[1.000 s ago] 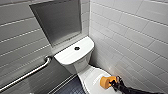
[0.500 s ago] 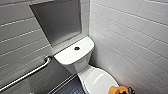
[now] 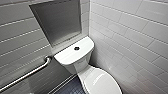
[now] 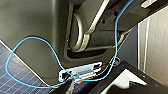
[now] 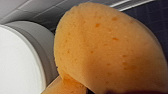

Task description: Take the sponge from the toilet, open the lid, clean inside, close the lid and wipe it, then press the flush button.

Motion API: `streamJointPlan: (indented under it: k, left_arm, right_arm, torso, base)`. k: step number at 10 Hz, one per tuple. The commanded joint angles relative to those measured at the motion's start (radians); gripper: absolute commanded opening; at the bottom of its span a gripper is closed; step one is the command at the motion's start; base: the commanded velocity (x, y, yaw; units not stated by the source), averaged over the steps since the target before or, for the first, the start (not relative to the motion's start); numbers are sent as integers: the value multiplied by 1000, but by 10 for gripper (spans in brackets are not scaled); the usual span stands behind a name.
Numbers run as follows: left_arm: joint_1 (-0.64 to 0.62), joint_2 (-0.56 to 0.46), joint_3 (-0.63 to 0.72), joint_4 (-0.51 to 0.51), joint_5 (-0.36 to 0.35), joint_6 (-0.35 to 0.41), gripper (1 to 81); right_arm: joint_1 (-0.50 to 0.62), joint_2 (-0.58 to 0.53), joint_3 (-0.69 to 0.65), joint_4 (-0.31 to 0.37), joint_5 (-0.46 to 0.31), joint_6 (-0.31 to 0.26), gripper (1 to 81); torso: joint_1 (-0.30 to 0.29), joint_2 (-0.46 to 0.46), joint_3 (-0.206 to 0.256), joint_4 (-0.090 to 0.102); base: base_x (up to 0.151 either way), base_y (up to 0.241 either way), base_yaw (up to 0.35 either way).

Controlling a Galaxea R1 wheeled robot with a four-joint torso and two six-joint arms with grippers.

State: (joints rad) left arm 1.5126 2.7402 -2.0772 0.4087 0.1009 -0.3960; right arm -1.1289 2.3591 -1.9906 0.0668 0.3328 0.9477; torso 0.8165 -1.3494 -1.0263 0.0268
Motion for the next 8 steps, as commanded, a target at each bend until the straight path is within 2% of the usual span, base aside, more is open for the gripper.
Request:
streamJointPlan:
  k: [1, 4, 6, 8]
  left_arm:
    - [24, -6, 34, 2, 59, 5, 811]
    - [21, 3, 35, 4, 59, 19, 811]
    - [21, 9, 35, 4, 59, 25, 811]
    - [19, 15, 35, 4, 59, 32, 811]
  right_arm:
    - [-102, -119, 88, -7, 54, -9, 10]
    - [-122, -263, 354, -134, 22, -12, 10]
    - [-112, -321, 467, -140, -1, -70, 10]
    - [-52, -347, 524, -142, -69, -108, 10]
  torso:
    - [0, 0, 0, 0]
    - [0, 0, 0, 0]
    - [0, -1, 0, 0]
    - [0, -1, 0, 0]
  base:
    - [0, 0, 0]
    - [0, 0, 0]
    - [0, 0, 0]
    - [0, 0, 0]
